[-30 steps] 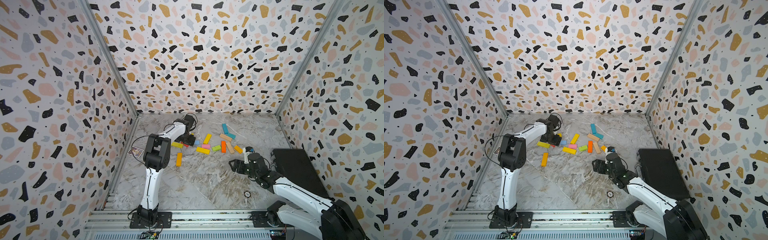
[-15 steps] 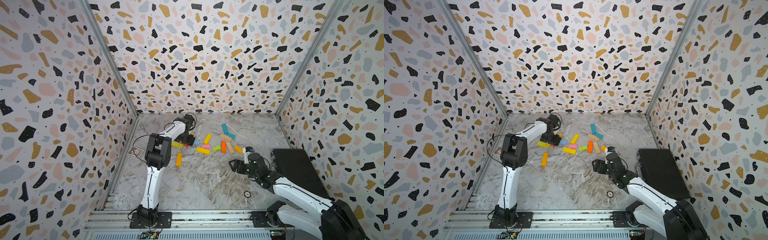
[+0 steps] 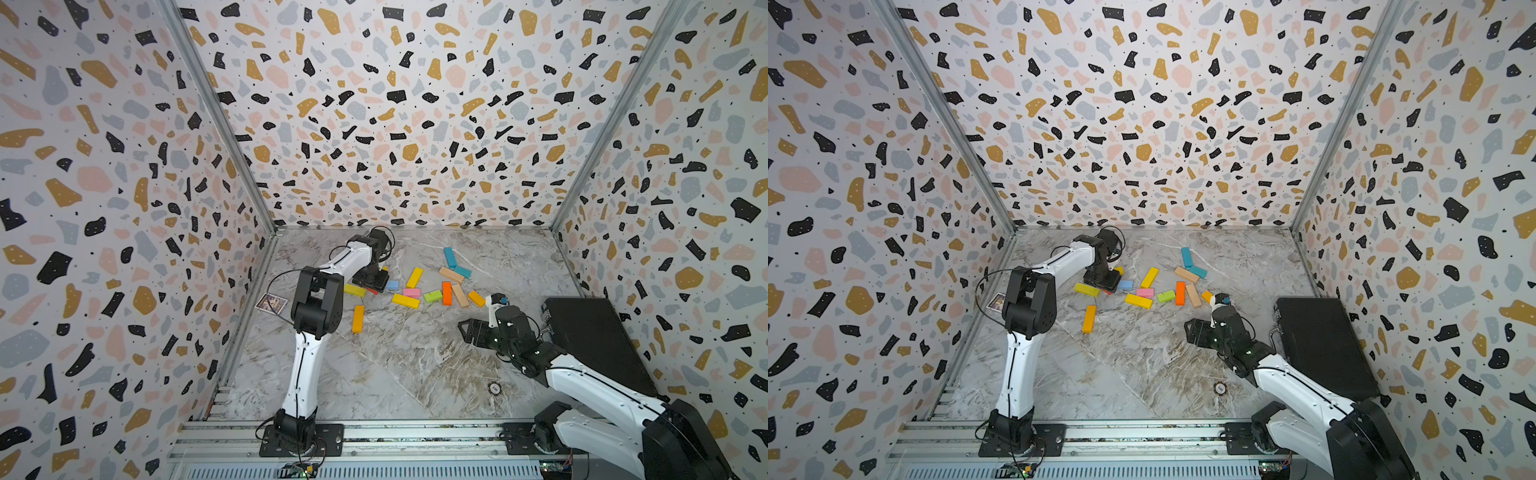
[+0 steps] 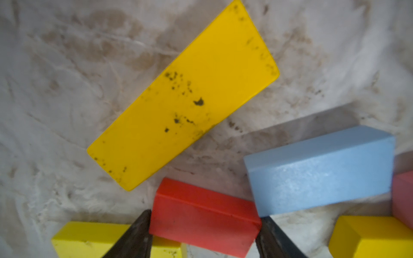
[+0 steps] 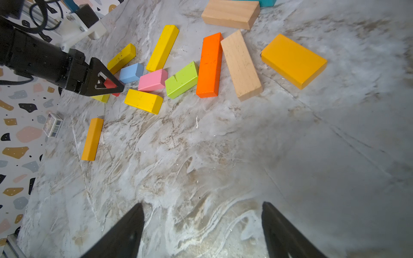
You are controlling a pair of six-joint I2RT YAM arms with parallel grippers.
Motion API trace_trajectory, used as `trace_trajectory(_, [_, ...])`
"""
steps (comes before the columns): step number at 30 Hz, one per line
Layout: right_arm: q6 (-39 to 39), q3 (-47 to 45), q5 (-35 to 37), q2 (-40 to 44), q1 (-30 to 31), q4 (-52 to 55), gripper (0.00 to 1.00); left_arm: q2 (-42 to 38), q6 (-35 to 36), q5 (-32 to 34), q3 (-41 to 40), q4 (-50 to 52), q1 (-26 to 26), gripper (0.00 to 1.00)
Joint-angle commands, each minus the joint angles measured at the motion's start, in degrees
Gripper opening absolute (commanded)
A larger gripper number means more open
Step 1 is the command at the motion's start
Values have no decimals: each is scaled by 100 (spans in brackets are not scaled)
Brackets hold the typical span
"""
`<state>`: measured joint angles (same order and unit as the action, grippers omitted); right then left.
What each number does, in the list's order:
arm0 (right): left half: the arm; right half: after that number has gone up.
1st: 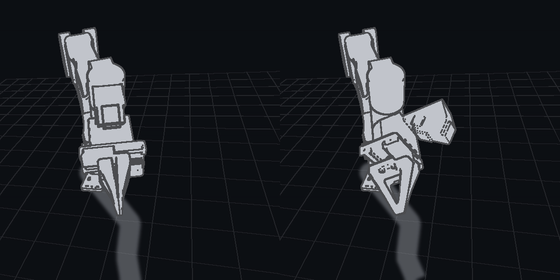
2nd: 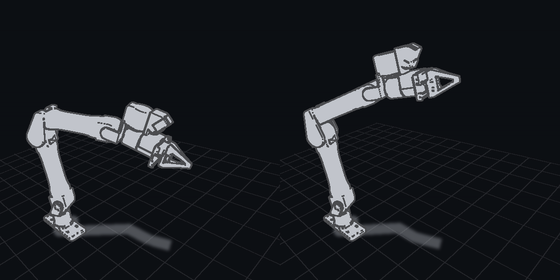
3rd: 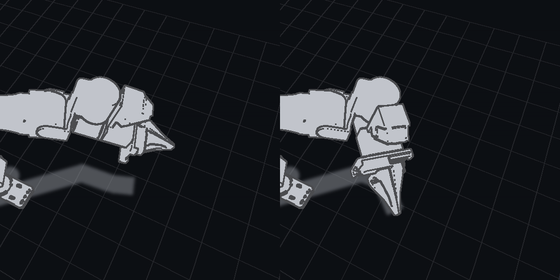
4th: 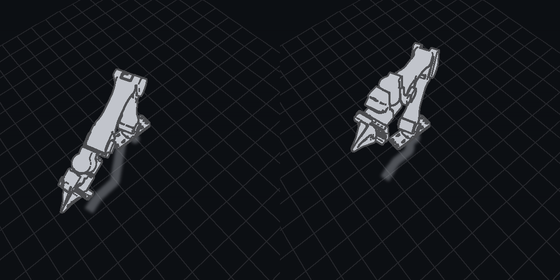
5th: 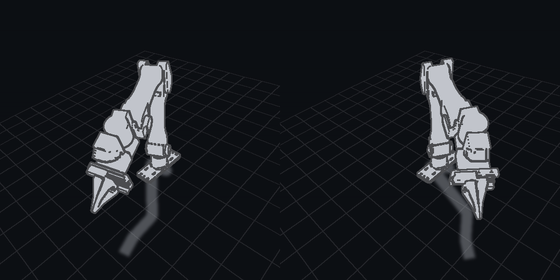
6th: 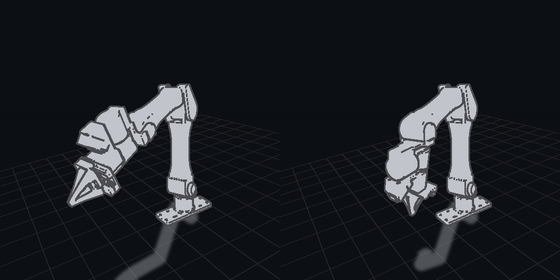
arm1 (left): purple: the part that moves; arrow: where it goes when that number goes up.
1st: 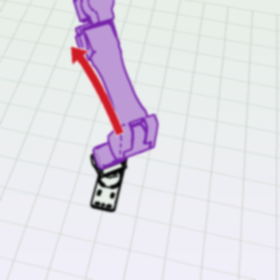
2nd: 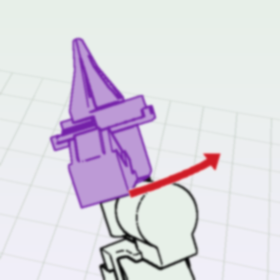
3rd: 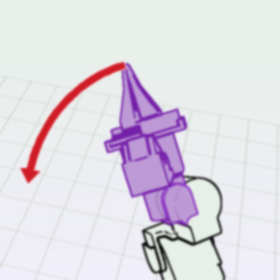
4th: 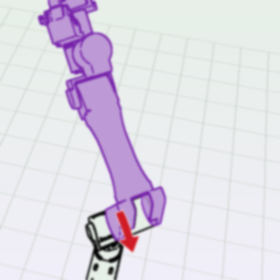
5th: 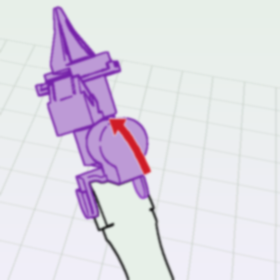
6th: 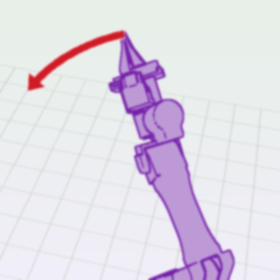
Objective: Assemble the letter h with building blocks
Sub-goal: Pick up the building block from the center of the board, then assemble the building block at the center of the board.
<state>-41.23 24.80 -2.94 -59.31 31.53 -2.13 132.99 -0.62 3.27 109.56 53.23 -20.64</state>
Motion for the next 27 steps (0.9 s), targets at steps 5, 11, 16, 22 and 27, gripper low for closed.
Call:
trace_trajectory(5, [-43,1,91,7,20,49,84,-313,-300,-142,-119,-295,-67,59])
trace_trajectory(11, [-38,-6,92,-9,20,29,84,-1214,-819,-15,-337,-622,-210,58])
trace_trajectory(16, [-69,-9,45,-28,20,6,84,-2497,-1430,86,-1715,-1033,-429,57])
trace_trajectory(22, [-145,-36,-90,-122,24,-99,84,-4004,-2150,402,-3625,-1233,-724,55])
trace_trajectory(27, [-144,-25,-119,-221,27,-113,84,-5018,-2788,359,-4891,-1314,-1014,55])
